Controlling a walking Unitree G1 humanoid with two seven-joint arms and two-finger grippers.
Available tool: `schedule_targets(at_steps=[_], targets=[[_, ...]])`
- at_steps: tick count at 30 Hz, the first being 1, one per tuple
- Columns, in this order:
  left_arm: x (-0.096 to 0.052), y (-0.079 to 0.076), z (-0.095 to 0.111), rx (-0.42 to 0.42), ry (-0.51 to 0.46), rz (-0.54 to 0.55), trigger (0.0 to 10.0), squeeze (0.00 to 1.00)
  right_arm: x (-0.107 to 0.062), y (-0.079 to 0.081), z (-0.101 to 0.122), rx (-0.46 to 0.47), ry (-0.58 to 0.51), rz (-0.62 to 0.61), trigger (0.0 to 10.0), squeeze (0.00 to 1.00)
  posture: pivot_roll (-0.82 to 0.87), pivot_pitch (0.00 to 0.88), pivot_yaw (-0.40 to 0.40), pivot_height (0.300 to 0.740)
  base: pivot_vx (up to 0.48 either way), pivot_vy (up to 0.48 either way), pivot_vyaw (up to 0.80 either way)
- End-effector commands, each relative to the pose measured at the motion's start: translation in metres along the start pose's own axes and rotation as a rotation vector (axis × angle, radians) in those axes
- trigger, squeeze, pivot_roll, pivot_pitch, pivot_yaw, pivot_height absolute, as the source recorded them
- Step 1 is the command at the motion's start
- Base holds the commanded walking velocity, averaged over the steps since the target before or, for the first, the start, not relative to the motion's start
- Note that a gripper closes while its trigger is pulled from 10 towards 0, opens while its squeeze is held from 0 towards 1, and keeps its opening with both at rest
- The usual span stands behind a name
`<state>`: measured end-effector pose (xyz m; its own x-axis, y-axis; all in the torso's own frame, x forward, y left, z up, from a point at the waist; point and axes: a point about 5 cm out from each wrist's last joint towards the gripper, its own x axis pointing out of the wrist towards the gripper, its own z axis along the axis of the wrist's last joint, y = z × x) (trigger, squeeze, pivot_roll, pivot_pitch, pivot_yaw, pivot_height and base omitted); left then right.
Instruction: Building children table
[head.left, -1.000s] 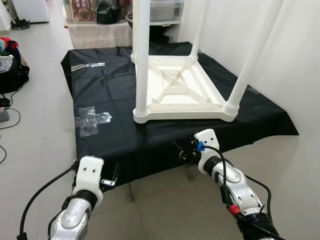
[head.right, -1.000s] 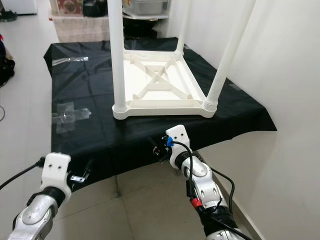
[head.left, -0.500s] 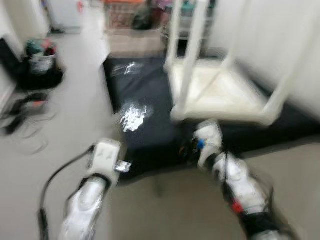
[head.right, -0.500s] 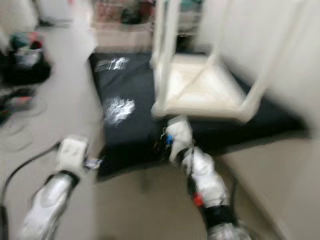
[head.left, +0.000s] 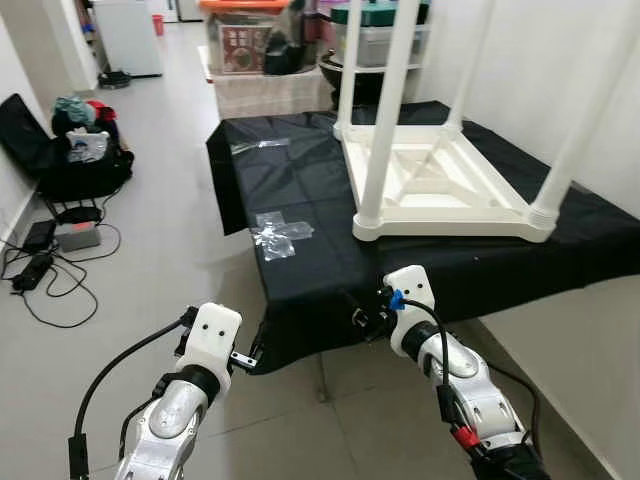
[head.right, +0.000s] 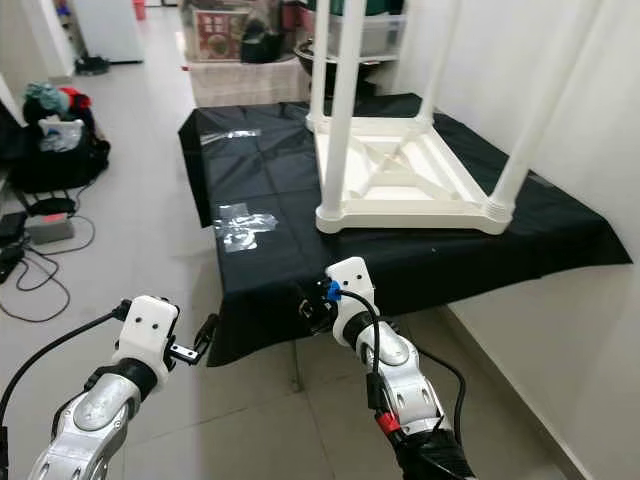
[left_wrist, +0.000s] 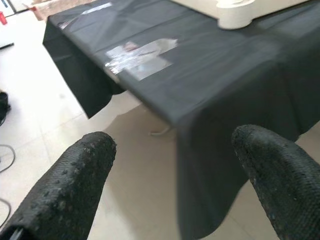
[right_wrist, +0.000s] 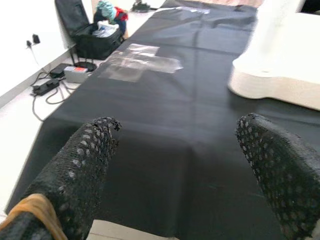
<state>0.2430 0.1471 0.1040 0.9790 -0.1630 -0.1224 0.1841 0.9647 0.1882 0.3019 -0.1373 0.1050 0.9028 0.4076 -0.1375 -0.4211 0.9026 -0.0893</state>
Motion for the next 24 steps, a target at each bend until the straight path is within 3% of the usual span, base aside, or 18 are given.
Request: schedule_targets(at_steps=[1, 4, 19, 24], targets=[[0.000, -0.002, -0.001, -0.018, 0.008, -0.007, 10.0, 0.00, -0.002, -0.004, 0.000, 0.004, 0.006, -0.008, 10.0, 0.00, -0.06, 0.000, -0.039, 0.740, 0.000, -0.472, 0.00], [0.002, -0.002, -0.001, -0.036, 0.012, -0.019, 10.0, 0.00, -0.001, -0.004, 0.000, 0.000, 0.006, -0.009, 10.0, 0.00, -0.07, 0.000, -0.038, 0.740, 0.000, -0.399, 0.00], [0.012, 0.003, 0.014, -0.065, -0.060, -0.047, 10.0, 0.00, 0.004, -0.005, 0.006, -0.007, -0.013, 0.013, 10.0, 0.00, -0.06, 0.000, -0.040, 0.740, 0.000, 0.000, 0.00], [0.019, 0.000, 0.021, -0.071, -0.093, -0.057, 10.0, 0.00, 0.006, -0.010, 0.019, -0.064, -0.075, 0.018, 10.0, 0.00, -0.06, 0.000, -0.041, 0.740, 0.167, 0.000, 0.73]])
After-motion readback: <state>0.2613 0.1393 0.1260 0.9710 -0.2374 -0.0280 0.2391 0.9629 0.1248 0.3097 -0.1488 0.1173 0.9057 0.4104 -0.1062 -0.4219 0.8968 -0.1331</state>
